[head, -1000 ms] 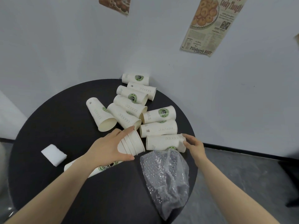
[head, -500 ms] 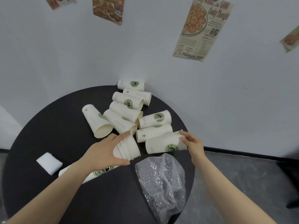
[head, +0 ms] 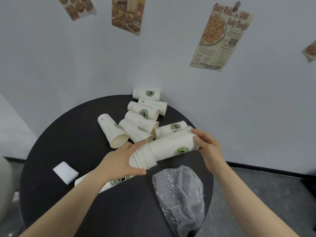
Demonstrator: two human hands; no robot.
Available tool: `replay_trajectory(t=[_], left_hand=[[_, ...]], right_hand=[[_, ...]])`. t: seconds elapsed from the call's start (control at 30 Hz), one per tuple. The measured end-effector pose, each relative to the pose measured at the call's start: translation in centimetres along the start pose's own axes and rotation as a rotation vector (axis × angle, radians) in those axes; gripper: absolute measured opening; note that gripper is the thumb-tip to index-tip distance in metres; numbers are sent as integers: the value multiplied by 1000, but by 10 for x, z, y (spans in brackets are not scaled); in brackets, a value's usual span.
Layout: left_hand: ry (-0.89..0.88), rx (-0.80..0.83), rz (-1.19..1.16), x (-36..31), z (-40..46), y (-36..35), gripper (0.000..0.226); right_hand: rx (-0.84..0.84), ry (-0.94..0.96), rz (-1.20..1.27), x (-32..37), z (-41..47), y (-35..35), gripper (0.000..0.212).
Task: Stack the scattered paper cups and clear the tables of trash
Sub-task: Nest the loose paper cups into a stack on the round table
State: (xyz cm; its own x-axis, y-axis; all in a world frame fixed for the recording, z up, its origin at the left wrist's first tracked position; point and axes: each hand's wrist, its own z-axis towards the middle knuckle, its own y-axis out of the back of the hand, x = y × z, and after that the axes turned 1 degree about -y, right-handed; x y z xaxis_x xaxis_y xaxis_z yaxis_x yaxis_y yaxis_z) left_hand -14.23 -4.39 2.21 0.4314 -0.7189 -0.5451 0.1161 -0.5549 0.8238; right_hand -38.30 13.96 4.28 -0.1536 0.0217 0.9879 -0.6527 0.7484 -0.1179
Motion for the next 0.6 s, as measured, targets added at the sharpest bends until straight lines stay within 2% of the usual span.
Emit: replay_trajectory(t=[0.13, 0.37, 0.6], left_hand=[[-25, -2, -45, -4, -3, 0, 96], [-44, 2, -44, -11, -2, -4, 103], [-30, 31, -35, -9, 2, -11, 100]], right_hand=[[76, -60, -5, -2, -14, -26, 19], [196, -135, 27, -25, -41, -72, 19], [306, -156, 15, -47, -40, -77, 22]])
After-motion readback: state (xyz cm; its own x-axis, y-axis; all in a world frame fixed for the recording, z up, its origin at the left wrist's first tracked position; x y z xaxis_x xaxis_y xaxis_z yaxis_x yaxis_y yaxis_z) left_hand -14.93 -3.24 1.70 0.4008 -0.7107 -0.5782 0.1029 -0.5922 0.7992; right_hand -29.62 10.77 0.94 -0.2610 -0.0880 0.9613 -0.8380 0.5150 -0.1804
